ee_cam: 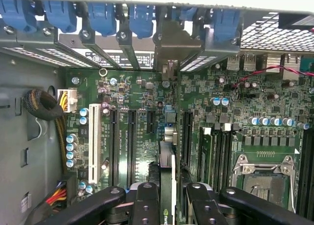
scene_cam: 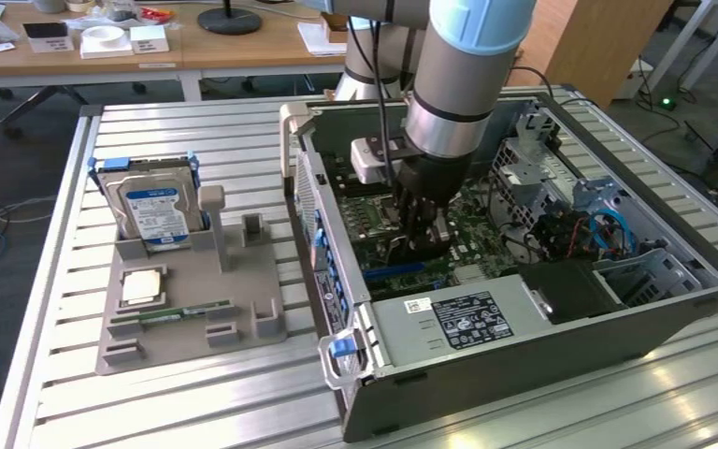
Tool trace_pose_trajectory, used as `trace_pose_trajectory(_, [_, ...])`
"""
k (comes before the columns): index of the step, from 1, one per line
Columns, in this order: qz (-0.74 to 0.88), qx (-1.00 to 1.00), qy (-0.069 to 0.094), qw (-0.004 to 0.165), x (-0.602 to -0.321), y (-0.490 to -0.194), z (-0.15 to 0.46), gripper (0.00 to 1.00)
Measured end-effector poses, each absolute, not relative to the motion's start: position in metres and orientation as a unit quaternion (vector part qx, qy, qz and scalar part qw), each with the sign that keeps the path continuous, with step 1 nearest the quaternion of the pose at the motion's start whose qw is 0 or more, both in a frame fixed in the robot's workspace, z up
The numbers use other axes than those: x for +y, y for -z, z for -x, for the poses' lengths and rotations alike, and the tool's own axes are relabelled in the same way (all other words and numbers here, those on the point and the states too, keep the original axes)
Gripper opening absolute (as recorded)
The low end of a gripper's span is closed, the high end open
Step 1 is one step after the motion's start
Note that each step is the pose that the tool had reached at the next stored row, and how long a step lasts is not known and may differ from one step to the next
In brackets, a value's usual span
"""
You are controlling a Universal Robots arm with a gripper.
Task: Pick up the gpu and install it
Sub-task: 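Insert the gpu into the slot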
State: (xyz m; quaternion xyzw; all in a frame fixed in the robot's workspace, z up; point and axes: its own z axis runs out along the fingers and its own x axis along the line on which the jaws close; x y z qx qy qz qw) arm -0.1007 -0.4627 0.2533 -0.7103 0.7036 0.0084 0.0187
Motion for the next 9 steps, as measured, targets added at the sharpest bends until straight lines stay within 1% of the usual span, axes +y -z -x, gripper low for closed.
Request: trace_pose_trajectory(9, [0.706, 0.708, -0.008, 0.018, -0.4627, -0.2526, 0.1007, 0.26])
